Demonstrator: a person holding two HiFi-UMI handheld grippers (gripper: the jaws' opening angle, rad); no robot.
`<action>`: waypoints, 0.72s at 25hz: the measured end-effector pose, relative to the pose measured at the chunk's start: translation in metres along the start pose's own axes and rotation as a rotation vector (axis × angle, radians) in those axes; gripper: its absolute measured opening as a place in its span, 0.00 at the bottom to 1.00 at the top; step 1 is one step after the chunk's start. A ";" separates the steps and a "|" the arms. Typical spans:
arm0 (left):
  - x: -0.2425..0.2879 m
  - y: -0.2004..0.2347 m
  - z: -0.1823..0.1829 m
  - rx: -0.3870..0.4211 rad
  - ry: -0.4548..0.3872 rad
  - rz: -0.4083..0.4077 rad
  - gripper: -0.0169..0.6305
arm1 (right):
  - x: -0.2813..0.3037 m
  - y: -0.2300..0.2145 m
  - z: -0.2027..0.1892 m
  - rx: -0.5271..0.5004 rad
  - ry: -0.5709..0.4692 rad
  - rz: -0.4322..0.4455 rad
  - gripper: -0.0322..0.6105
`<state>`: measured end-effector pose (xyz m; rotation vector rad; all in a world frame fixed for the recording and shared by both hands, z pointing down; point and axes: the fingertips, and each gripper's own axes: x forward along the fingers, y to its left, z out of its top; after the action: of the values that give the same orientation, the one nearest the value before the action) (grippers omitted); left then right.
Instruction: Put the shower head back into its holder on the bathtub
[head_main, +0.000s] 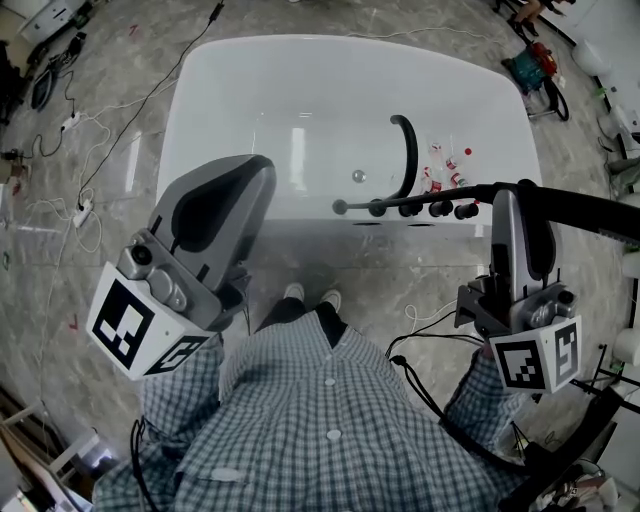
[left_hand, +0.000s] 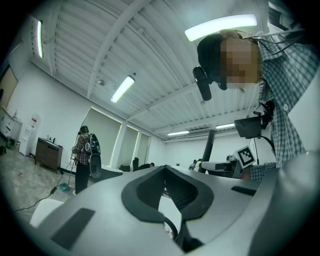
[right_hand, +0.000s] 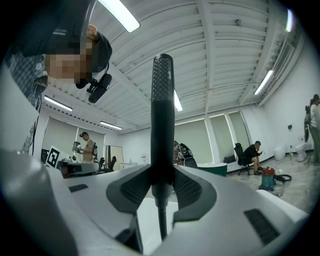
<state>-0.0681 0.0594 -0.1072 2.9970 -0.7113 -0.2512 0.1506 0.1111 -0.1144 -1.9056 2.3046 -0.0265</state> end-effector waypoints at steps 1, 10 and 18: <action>0.002 -0.001 -0.003 -0.001 0.004 -0.002 0.04 | -0.001 -0.002 -0.004 -0.002 0.008 0.000 0.26; 0.009 -0.004 -0.019 -0.015 0.035 -0.024 0.04 | 0.002 -0.008 -0.024 -0.004 0.055 -0.005 0.26; 0.010 -0.004 -0.037 -0.043 0.075 -0.029 0.04 | 0.008 -0.006 -0.045 0.005 0.101 0.004 0.26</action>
<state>-0.0517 0.0593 -0.0728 2.9605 -0.6469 -0.1526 0.1496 0.0985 -0.0704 -1.9399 2.3692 -0.1304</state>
